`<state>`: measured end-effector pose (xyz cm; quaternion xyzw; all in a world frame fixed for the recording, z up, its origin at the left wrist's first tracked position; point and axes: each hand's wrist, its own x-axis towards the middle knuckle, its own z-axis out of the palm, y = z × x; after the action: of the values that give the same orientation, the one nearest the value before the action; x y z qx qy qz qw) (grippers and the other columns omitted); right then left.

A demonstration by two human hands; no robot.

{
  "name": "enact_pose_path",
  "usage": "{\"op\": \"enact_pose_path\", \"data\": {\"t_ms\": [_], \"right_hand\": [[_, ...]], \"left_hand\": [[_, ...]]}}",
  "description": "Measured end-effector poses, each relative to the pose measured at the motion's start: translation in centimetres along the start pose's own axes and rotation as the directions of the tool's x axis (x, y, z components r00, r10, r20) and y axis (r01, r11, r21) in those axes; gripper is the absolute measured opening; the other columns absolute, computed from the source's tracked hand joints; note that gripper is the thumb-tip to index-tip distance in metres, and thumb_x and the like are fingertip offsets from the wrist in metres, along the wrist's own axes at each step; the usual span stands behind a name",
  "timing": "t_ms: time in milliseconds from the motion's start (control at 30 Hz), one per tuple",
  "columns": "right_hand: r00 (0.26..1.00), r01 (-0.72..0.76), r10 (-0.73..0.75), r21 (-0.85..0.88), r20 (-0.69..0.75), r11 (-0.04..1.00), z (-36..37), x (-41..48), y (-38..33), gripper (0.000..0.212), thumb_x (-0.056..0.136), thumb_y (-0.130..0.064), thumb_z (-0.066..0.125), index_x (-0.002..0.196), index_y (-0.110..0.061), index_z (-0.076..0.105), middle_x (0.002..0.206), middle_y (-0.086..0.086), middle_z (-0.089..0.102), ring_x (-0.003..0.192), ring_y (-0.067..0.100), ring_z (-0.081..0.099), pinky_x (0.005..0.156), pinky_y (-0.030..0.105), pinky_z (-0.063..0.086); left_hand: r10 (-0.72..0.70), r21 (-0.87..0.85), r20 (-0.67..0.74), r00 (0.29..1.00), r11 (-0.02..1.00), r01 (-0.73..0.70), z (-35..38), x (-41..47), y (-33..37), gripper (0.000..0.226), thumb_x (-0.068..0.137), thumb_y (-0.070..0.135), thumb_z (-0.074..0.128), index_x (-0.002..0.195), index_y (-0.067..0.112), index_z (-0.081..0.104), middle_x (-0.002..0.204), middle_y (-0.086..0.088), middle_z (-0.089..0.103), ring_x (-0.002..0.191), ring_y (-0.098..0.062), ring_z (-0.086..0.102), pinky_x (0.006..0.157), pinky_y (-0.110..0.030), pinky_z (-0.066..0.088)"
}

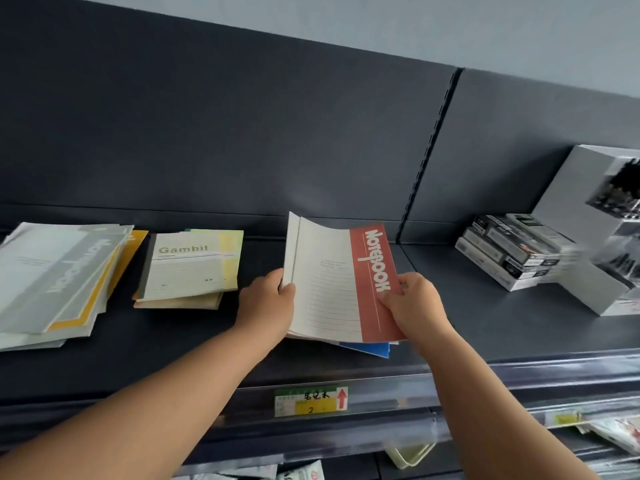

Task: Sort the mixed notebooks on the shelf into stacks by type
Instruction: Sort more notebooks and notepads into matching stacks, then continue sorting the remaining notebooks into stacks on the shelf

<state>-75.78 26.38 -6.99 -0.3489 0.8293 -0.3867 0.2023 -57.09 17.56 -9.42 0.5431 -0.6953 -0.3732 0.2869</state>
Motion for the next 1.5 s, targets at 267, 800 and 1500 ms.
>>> {"op": "enact_pose_path", "data": {"t_ms": [267,800,1500], "right_hand": [[0.995,0.071,-0.084,-0.242,-0.045,0.968,1.0,1.4,2.5,0.034,0.089,-0.043,0.064,0.114,-0.021,0.057,0.108,-0.004,0.062,0.1,0.021,0.061,0.084,0.044,0.055],[0.923,0.364,-0.386,-0.335,0.004,0.869,4.9,-3.4,-6.2,0.058,0.095,-0.038,0.058,0.146,-0.017,0.04,0.151,-0.001,0.041,0.139,0.021,0.035,0.112,0.037,0.033],[0.615,0.771,-0.714,-0.063,0.336,0.634,30.0,-20.5,-27.0,0.058,0.095,-0.038,0.058,0.146,-0.02,0.04,0.152,-0.004,0.039,0.14,0.015,0.034,0.111,0.026,0.028]], "left_hand": [[0.124,0.401,-0.03,0.992,0.91,-0.102,1.2,0.2,-0.8,0.022,0.098,0.032,0.041,0.106,0.019,0.058,0.109,0.003,0.064,0.098,-0.02,0.059,0.079,-0.039,0.05],[0.264,0.129,0.06,0.963,0.954,-0.27,-6.3,-2.5,-1.0,0.066,0.096,0.043,0.05,0.152,0.029,0.018,0.158,0.012,0.019,0.143,-0.007,0.021,0.117,-0.03,0.023],[0.123,0.426,-0.396,0.91,0.902,0.063,-39.1,-10.0,-19.5,0.07,0.094,0.048,0.049,0.152,0.023,0.02,0.16,0.003,0.017,0.146,-0.013,0.014,0.116,-0.029,0.015]]}}
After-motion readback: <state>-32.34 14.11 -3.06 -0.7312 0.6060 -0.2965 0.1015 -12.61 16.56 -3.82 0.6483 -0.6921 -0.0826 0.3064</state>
